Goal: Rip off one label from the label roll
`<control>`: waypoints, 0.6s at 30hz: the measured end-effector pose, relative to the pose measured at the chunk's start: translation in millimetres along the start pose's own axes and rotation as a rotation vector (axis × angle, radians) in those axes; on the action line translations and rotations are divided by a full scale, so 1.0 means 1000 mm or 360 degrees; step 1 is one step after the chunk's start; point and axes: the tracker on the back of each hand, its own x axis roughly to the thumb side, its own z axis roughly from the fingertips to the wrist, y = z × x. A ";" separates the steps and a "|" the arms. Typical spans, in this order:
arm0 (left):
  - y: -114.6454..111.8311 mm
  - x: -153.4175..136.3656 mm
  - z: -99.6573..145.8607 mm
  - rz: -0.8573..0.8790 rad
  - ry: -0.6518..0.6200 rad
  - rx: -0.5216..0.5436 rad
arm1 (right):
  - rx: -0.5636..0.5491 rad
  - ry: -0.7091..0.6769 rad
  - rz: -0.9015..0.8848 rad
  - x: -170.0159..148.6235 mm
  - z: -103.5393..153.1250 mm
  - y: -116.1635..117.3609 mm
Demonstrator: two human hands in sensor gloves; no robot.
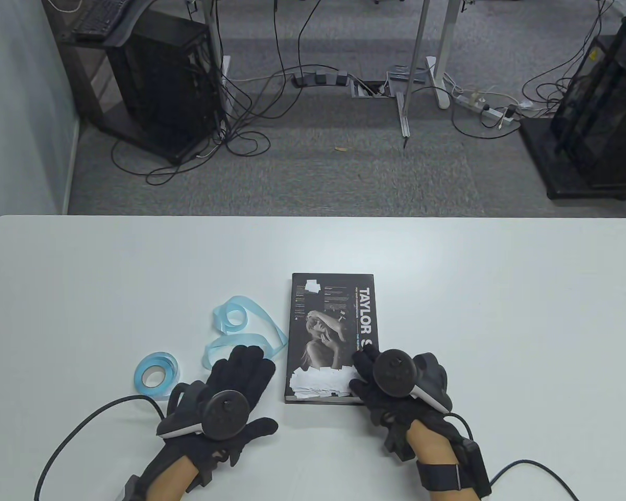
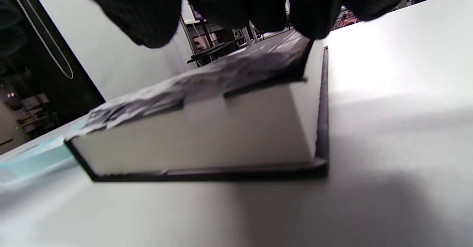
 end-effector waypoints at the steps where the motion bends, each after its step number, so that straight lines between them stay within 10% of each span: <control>1: -0.003 0.003 -0.002 0.0012 -0.0017 -0.0022 | 0.0009 -0.0008 0.0009 0.002 0.000 0.001; 18: -0.021 0.017 -0.009 0.0042 -0.0080 -0.0149 | 0.0516 -0.0103 0.0133 0.048 -0.003 0.063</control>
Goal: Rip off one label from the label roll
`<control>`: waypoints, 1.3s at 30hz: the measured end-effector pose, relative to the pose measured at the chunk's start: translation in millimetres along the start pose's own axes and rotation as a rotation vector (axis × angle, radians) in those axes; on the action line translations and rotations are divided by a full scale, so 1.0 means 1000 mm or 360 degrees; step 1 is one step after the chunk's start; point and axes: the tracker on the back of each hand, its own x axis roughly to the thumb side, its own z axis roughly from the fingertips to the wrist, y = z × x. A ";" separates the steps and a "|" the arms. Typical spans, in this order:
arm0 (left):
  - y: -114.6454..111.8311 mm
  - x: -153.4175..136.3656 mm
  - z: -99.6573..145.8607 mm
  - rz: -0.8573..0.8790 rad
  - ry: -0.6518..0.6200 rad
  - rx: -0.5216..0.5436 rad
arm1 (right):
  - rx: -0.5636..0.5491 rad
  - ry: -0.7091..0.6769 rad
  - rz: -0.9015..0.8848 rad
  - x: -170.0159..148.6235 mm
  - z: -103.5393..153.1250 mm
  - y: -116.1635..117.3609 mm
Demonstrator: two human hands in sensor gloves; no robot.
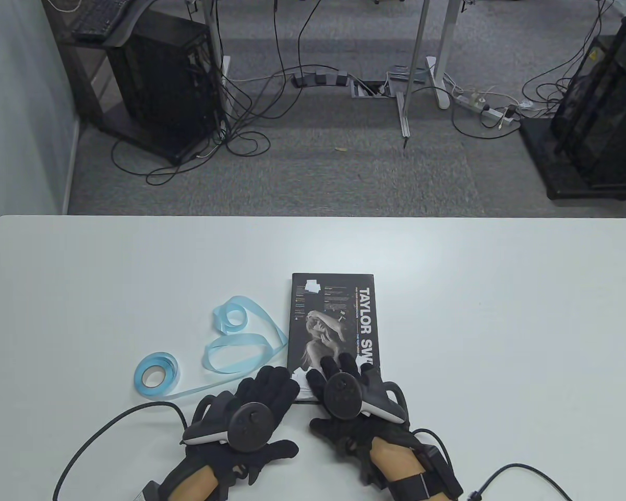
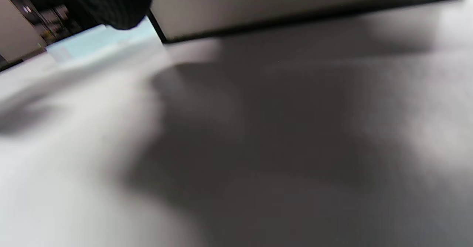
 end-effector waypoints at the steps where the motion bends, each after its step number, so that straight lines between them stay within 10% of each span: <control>1: 0.000 0.000 0.000 -0.0001 0.0000 0.0005 | -0.0009 0.0000 0.0012 0.000 0.000 0.000; 14: -0.005 -0.004 -0.004 0.0029 0.0013 -0.0053 | 0.0004 0.0132 -0.0054 -0.021 0.000 -0.012; 39: -0.008 -0.006 -0.010 -0.0004 0.0042 -0.0136 | -0.0558 0.0889 -0.0785 -0.206 0.064 -0.051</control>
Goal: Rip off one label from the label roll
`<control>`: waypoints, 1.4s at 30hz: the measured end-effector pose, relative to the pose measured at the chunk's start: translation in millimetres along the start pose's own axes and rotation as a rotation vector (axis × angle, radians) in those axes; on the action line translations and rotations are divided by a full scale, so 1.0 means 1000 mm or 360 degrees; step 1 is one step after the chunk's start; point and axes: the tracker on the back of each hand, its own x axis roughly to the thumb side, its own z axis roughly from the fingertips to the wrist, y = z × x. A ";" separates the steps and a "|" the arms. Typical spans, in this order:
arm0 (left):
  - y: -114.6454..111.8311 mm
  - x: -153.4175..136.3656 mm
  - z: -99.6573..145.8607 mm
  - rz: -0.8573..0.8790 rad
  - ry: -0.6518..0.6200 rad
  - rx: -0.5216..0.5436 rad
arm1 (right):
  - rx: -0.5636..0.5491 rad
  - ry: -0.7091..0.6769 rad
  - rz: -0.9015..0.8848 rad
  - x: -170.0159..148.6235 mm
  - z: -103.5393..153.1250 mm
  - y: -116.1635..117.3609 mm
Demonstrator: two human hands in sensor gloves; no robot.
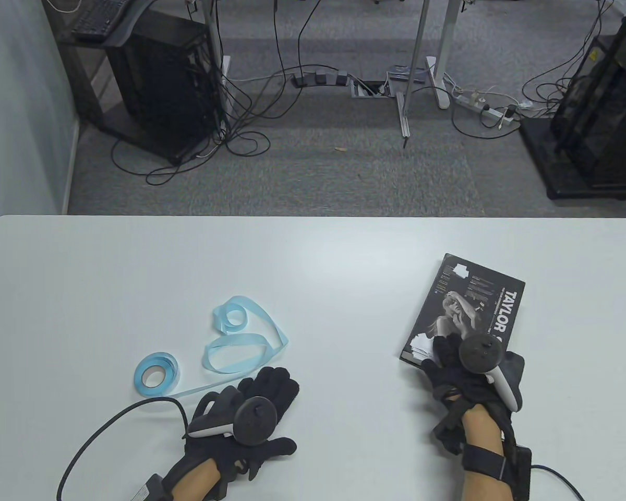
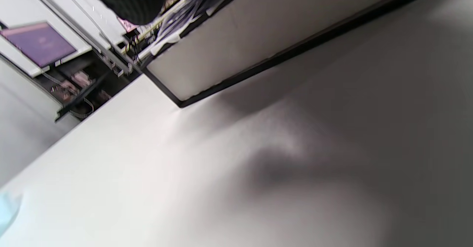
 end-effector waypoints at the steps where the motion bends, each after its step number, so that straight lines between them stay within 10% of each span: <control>1: 0.000 0.000 0.000 0.0000 0.0000 -0.0001 | -0.0020 0.0007 -0.0013 -0.003 -0.002 -0.001; 23: 0.005 -0.011 0.002 0.0022 0.0042 0.0020 | -0.0030 -0.0269 0.0180 0.047 0.021 0.004; 42: 0.005 -0.019 -0.002 0.0067 0.0060 -0.0001 | 0.0579 -0.0835 0.0548 0.155 0.082 0.109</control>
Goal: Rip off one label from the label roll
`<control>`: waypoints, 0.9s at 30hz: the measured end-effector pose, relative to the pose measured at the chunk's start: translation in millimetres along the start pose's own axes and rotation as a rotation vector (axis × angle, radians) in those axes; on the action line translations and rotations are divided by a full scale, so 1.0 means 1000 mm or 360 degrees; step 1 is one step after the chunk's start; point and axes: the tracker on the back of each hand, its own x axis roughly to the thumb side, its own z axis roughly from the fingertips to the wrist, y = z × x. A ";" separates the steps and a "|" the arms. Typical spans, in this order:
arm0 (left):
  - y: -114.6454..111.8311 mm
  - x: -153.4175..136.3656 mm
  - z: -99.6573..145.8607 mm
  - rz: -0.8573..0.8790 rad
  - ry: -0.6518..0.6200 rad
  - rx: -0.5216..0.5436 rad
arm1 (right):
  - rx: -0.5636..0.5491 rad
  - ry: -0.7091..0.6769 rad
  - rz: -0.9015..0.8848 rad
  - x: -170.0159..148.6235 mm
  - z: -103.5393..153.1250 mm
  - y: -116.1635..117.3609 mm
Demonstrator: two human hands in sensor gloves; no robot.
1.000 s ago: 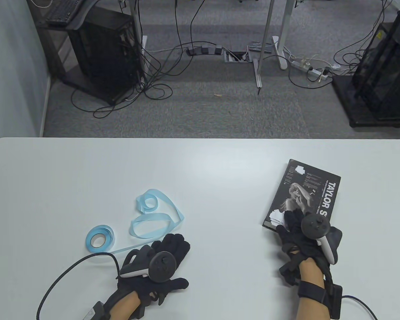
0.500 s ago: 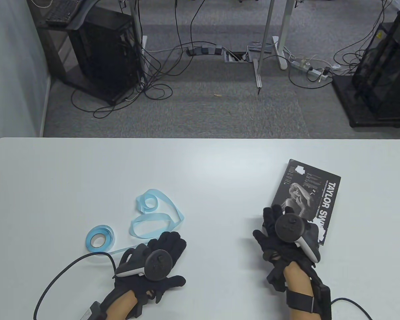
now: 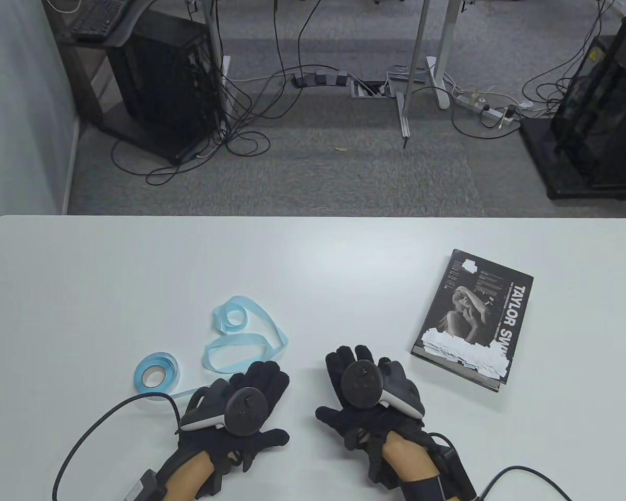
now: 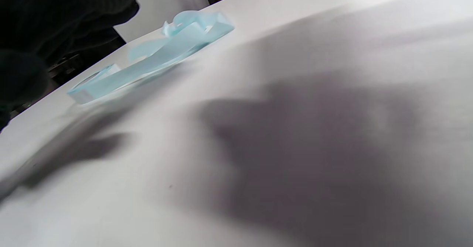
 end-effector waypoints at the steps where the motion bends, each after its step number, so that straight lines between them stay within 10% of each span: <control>1: 0.000 -0.001 -0.001 0.0002 0.0001 0.0001 | 0.0031 -0.0008 0.0023 0.003 -0.001 0.004; 27: -0.014 -0.037 -0.021 0.0013 0.0106 -0.0011 | 0.0210 0.0095 0.0236 0.002 -0.020 0.025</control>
